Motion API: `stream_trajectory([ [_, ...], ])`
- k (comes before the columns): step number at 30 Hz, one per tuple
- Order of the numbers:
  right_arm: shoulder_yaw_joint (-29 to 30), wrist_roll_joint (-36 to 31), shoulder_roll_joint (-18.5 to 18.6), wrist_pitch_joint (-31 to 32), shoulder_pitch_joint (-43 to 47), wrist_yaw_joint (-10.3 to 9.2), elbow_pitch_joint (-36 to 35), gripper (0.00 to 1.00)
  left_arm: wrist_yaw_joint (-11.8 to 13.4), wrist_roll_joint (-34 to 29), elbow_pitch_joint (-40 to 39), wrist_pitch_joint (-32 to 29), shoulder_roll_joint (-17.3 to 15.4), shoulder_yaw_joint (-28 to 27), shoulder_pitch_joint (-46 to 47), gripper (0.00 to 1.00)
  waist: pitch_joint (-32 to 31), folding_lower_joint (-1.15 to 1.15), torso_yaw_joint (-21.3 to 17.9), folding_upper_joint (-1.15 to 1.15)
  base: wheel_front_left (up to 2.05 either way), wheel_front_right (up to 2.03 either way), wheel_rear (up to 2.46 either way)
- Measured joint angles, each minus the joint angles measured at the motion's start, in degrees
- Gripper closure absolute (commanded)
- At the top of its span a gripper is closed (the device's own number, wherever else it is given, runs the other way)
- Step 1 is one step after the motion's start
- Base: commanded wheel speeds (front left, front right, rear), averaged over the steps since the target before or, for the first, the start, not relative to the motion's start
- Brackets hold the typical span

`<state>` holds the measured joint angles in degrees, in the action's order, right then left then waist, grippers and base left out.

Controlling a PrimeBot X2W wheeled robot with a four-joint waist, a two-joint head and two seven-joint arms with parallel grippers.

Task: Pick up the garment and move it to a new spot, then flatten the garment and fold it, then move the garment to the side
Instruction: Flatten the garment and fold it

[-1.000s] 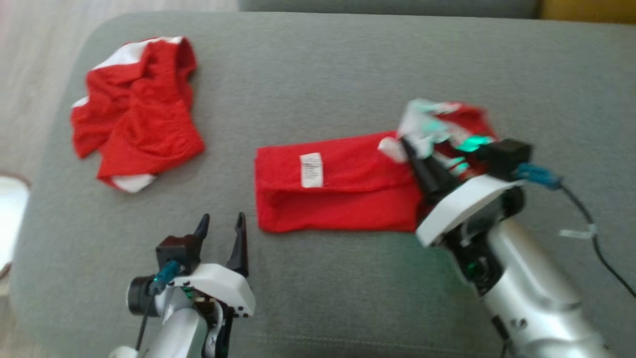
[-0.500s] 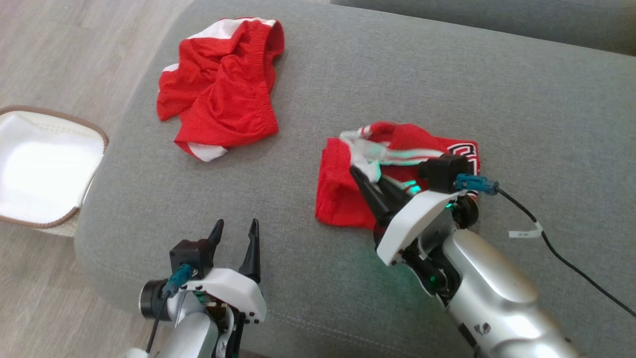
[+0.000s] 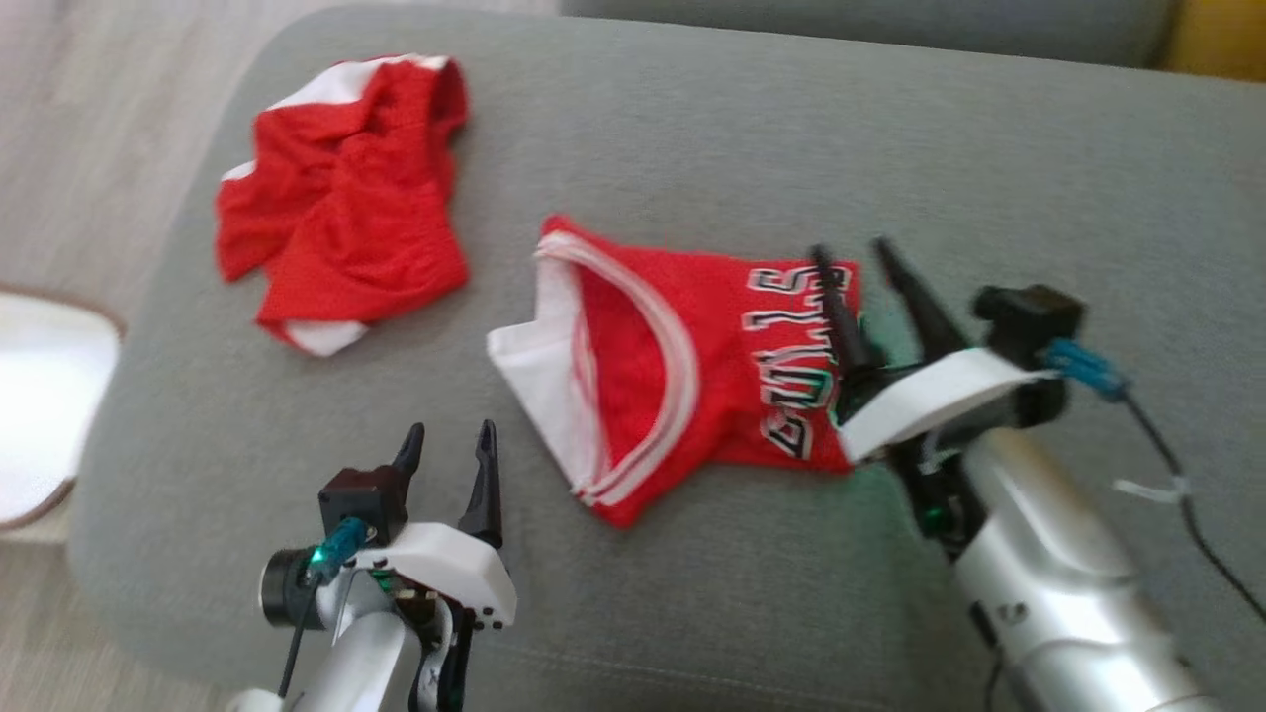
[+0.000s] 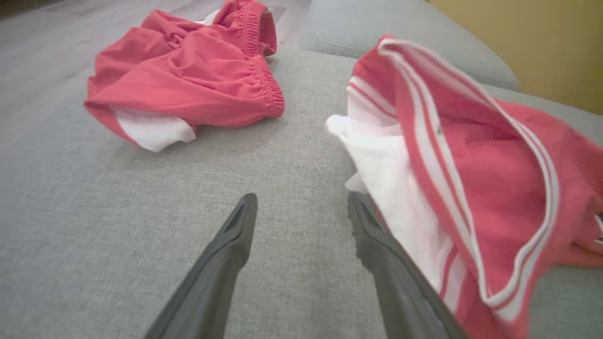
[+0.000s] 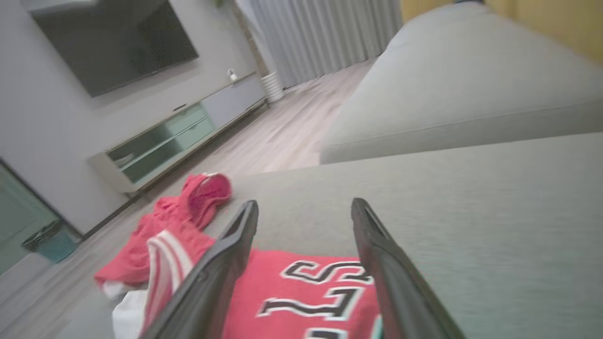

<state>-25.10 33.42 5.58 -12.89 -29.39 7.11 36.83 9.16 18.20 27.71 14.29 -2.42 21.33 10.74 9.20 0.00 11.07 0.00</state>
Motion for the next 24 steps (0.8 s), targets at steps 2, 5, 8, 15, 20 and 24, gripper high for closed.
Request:
stream_trajectory([
  [2, 3.3, -1.6, 0.2, -0.8, 0.3, 0.00, 0.6, 0.00, 0.2, -0.7, 0.0, 0.0, 0.0, -0.5, 0.0, 0.00, -0.2, 0.00, -1.6, 0.00, 0.00, 0.00, 0.00],
  [5, 7.0, -4.8, 0.3, -1.3, 1.7, 0.00, 0.9, 0.00, 0.5, -2.1, -0.1, 0.0, 0.0, -1.9, 0.0, 0.00, -0.6, 0.00, -4.0, 0.00, 0.00, 0.00, 0.00],
  [8, 10.2, -7.8, 0.0, -1.3, 3.8, 0.00, 1.0, 0.00, 0.5, -3.7, -0.7, 0.0, 0.0, -3.6, 0.0, 0.00, -1.1, 0.00, -6.3, 0.00, 0.00, 0.00, 0.00],
  [15, 14.7, -12.8, -1.1, -1.4, 9.0, 0.00, -0.1, 0.00, 0.5, -6.2, -1.7, 0.0, 0.0, -6.6, -1.7, 0.00, -3.2, 0.00, -9.9, 0.00, 0.00, 0.00, 0.00],
  [20, 15.1, -13.9, -2.0, -1.4, 13.7, 0.00, -0.1, 0.00, 0.4, -6.9, -2.2, 0.0, 0.0, -8.5, -6.5, 0.00, -5.9, 0.00, -12.2, 0.00, 0.00, 0.00, 0.00],
  [24, 14.7, -13.5, -2.1, -1.4, 16.2, 0.00, -0.2, 0.00, 0.3, -7.1, -2.6, 0.0, 0.0, -9.0, -9.1, 0.00, -7.5, 0.00, -13.7, 0.00, 0.00, 0.00, 0.00],
])
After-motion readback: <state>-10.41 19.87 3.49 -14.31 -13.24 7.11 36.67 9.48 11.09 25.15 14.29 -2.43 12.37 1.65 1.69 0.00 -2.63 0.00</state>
